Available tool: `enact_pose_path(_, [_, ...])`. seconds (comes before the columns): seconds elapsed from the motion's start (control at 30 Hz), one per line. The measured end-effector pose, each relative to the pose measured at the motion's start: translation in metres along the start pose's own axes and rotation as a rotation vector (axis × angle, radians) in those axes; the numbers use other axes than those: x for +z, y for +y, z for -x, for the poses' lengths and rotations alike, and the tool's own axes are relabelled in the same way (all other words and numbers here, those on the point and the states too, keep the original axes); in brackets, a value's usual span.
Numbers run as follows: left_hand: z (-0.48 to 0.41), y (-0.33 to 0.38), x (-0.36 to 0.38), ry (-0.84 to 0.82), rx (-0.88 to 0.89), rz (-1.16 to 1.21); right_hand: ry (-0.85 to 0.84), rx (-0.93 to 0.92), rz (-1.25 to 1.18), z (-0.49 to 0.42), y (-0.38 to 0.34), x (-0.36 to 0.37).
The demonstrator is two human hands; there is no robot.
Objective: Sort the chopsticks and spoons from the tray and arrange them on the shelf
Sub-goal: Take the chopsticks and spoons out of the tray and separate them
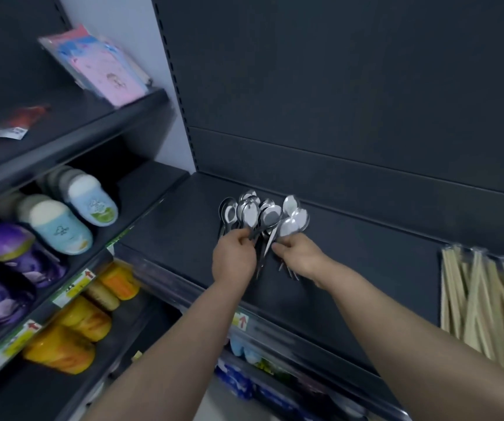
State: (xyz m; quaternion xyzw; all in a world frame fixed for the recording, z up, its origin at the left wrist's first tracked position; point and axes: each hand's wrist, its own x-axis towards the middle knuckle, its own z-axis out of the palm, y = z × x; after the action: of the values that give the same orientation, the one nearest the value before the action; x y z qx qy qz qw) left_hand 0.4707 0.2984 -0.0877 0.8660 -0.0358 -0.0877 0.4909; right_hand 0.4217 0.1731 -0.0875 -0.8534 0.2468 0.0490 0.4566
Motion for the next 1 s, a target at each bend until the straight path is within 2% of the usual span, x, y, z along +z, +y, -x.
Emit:
enact_pose_path(0.1, [-0.001,-0.002,0.0,-0.059,0.071,-0.225,0.023,-0.034,0.169,-0.003,0.002,-0.004])
enact_pose_path(0.23, [-0.001,0.009,0.005,-0.052,0.182,-0.277,0.133,-0.121,0.539,0.01,0.01,-0.025])
enact_pose_path(0.37, [0.006,0.034,0.031,-0.208,0.314,-0.335,0.186,-0.143,0.787,0.038,0.026,-0.057])
enact_pose_path(0.5, [0.035,0.065,0.08,-0.419,0.516,-0.337,0.291,-0.065,0.821,0.077,0.057,-0.101])
enact_pose_path(0.6, [0.073,0.092,0.124,-0.503,0.625,-0.345,0.407,0.031,0.832,0.116,0.089,-0.144])
enact_pose_path(0.73, [0.137,0.136,0.182,-0.571,0.759,-0.351,0.519,0.139,0.774,0.17,0.142,-0.199])
enact_pose_path(0.87, [0.211,0.178,0.244,-0.611,0.837,-0.319,0.659,0.162,0.806,0.227,0.2,-0.257])
enact_pose_path(1.0, [0.29,0.215,0.308,-0.634,0.863,-0.345,0.713,0.172,0.731,0.285,0.262,-0.315])
